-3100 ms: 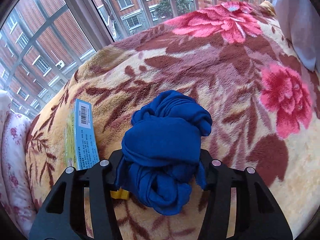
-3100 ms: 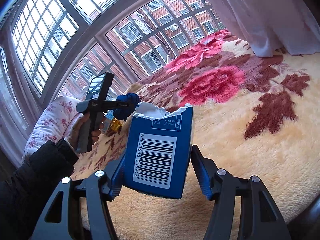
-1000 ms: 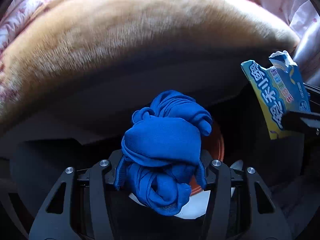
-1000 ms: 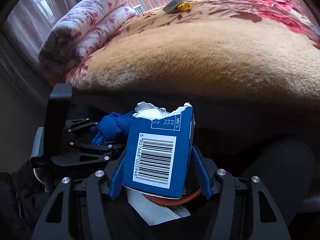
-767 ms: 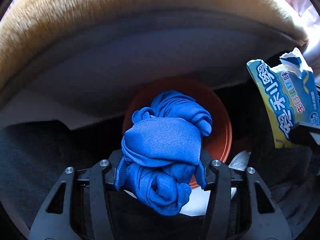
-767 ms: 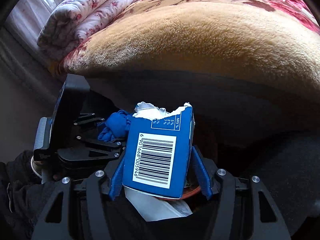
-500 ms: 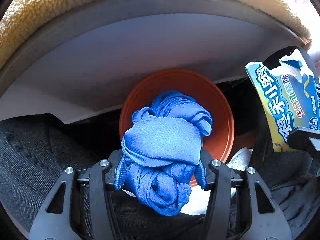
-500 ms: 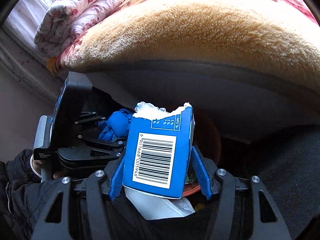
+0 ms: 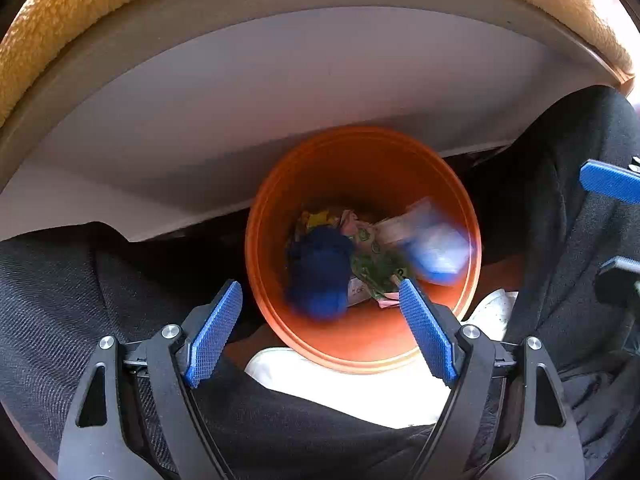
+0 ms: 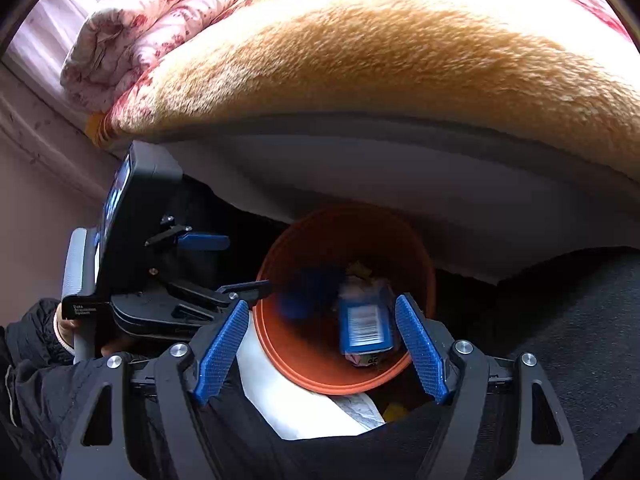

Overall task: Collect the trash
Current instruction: 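Lower the blue cloth and carton into the orange bucket and open both grippers, then raise both open grippers from the bucket toward the bed, then grasp the green-and-blue medicine carton with the right gripper and lift it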

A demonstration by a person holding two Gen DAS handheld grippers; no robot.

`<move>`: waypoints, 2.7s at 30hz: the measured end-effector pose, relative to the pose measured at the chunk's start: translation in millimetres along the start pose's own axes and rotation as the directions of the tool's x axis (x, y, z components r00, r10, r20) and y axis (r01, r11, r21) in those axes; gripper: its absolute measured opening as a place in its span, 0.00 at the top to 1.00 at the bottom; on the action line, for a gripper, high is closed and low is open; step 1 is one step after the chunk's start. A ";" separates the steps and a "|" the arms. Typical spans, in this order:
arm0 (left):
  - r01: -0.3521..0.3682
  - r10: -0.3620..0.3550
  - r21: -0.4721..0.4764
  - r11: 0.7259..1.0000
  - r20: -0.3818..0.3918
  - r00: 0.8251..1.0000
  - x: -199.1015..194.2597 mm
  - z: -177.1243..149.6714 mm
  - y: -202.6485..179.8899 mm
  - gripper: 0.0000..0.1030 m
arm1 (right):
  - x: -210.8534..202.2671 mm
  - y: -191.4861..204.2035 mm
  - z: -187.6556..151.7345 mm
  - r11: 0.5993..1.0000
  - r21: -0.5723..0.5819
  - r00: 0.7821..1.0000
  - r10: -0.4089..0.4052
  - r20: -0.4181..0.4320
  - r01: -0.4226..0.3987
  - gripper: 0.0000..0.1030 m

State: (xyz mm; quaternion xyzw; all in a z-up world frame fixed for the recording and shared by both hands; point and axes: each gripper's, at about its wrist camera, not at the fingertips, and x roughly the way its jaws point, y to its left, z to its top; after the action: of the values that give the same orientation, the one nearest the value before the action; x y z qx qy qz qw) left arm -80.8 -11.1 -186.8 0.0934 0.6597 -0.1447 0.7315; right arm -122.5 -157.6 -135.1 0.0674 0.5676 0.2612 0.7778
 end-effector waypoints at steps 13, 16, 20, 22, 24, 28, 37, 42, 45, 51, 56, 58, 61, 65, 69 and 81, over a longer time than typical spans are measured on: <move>-0.002 0.002 -0.008 1.000 0.016 1.000 -1.0 -8.5 0.6 0.23 | -11.7 -5.1 -3.6 1.000 0.020 1.000 -0.004 0.029 0.004 0.27; 0.008 -0.008 -0.010 1.000 0.049 0.999 -6.0 -11.1 0.9 0.23 | -17.4 -5.6 -5.6 1.000 0.014 0.999 -0.004 0.037 0.003 0.27; 0.025 -0.026 0.007 1.000 0.147 0.989 -35.7 -11.5 3.6 0.23 | -32.2 -2.1 -3.1 1.000 -0.014 0.998 -0.011 0.063 0.012 0.27; 0.029 -0.032 0.019 0.999 0.205 0.978 -56.1 -10.7 4.8 0.23 | -43.1 1.4 1.9 0.999 -0.030 0.996 -0.012 0.085 0.015 0.27; 0.029 -0.035 0.027 0.999 0.268 0.963 -79.2 -9.1 8.1 0.23 | -55.4 3.0 9.0 0.999 -0.047 0.993 -0.013 0.113 0.018 0.27; 0.007 -0.017 0.026 1.000 0.382 0.924 -124.0 -0.2 15.3 0.20 | -81.9 6.5 31.2 0.997 -0.077 0.984 -0.004 0.179 0.018 0.25; -0.050 0.068 -0.048 0.998 0.535 0.842 -178.6 49.7 36.6 0.15 | -118.8 -0.8 100.9 0.991 -0.106 0.950 -0.040 0.311 0.077 0.20; -0.136 0.177 -0.114 0.984 0.604 0.777 -196.9 87.2 45.3 0.11 | -131.2 -7.8 143.3 0.986 -0.109 0.926 -0.077 0.369 0.125 0.13; -0.153 0.199 -0.128 0.980 0.621 0.758 -197.9 114.3 55.4 0.11 | -131.8 -9.0 170.0 0.978 -0.114 0.908 -0.115 0.403 0.174 0.10; -0.157 0.216 -0.150 0.976 0.622 0.753 -186.6 162.7 72.4 0.11 | -119.4 -13.6 225.2 0.963 -0.137 0.895 -0.156 0.417 0.231 0.10; -0.090 0.196 -0.200 0.976 0.616 0.763 -176.7 202.4 96.2 0.11 | -97.5 -18.8 276.7 0.954 -0.151 0.896 -0.179 0.406 0.259 0.08; -0.092 0.219 -0.231 0.969 0.616 0.756 -172.6 217.7 105.7 0.11 | -87.1 -22.3 299.3 0.956 -0.148 0.900 -0.179 0.397 0.255 0.08; -0.109 0.253 -0.262 0.959 0.616 0.746 -164.5 240.0 117.6 0.11 | -71.4 -27.6 336.0 0.960 -0.136 0.906 -0.176 0.385 0.244 0.08; -0.096 0.256 -0.285 0.954 0.603 0.755 -147.9 262.1 130.5 0.11 | -47.8 -35.4 386.0 0.968 -0.122 0.924 -0.165 0.345 0.218 0.08; -0.079 0.251 -0.302 0.950 0.589 0.768 -132.3 270.0 138.7 0.11 | -27.4 -46.5 435.9 0.981 -0.102 0.945 -0.129 0.299 0.166 0.08; -0.001 0.192 -0.312 0.950 0.585 0.788 -118.7 273.7 153.5 0.11 | 53.6 -81.5 537.7 0.999 -0.003 0.998 0.036 0.052 -0.036 0.08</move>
State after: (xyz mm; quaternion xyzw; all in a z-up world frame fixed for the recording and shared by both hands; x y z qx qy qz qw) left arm 217.1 54.1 -46.7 -0.0341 0.3975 -0.0290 0.9165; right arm 410.0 -98.3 -27.0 0.0837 0.5457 0.2740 0.7875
